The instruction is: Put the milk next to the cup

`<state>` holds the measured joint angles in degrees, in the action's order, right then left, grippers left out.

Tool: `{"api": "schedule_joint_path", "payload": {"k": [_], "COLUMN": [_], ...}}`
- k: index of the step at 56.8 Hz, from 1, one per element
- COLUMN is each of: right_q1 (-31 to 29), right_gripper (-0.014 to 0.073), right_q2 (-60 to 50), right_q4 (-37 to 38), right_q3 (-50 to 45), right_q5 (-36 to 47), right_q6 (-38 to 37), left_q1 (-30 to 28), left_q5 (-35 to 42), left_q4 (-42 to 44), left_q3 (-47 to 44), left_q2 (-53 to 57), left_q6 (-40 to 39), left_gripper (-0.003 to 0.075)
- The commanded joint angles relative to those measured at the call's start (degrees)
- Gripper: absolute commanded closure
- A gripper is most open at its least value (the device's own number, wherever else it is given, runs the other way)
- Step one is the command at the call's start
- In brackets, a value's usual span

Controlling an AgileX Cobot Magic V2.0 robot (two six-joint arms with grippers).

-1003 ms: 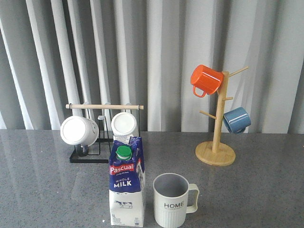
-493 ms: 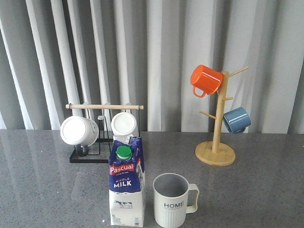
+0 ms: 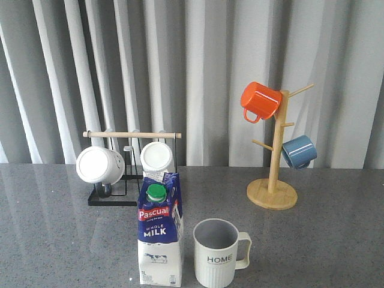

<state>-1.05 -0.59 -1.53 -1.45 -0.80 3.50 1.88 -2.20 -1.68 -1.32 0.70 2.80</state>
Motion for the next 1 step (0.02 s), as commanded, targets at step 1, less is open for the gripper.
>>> {"api": "schedule_joint_path", "payload": {"k": [1], "right_q1": [-0.4], "right_gripper": [0.0599], "right_q2": [-0.7], "right_q4": [0.2], "right_q3": [-0.7], "right_q5": [4.4], "right_q6": [0.4], "left_q1": [-0.2], "left_q5": [4.1], "left_q4": [-0.1], "left_q3": [1.1], "left_q2": [0.6], "left_q6": [-0.5], "left_gripper": [0.0727]}}
